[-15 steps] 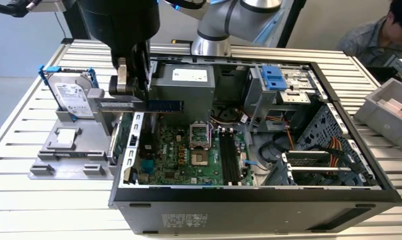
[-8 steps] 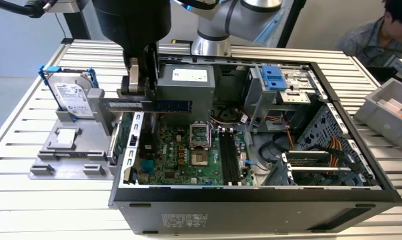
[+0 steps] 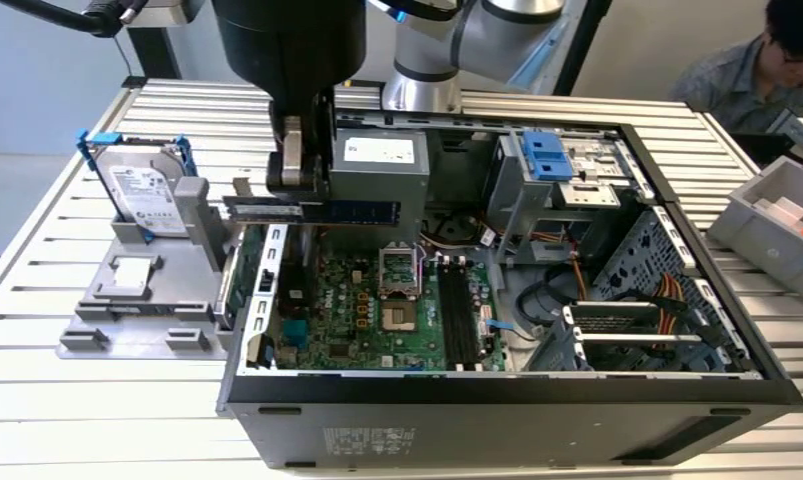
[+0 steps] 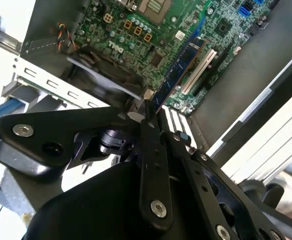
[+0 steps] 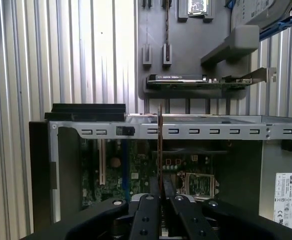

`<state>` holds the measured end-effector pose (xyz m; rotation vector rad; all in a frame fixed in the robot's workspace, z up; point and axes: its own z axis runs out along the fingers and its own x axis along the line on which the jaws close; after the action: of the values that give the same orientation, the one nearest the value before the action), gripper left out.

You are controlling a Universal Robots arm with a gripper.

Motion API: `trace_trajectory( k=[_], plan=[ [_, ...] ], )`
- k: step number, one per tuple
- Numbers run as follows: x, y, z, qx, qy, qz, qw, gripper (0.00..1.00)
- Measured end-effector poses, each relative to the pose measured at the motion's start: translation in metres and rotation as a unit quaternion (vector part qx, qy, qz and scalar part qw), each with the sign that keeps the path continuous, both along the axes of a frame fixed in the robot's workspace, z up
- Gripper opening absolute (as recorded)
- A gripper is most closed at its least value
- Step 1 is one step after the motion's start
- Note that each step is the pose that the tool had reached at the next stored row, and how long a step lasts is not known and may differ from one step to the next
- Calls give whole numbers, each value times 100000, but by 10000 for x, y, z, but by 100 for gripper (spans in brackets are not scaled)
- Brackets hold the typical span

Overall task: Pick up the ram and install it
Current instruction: 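Pick up the ram and move it above insertion slot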

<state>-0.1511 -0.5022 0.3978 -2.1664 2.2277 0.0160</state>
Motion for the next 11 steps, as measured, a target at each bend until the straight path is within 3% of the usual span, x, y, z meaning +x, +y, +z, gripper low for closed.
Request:
trace_trajectory(
  k=[11],
  plan=[
    [121,0,0,1,-2,0,100000,0]
  ],
)
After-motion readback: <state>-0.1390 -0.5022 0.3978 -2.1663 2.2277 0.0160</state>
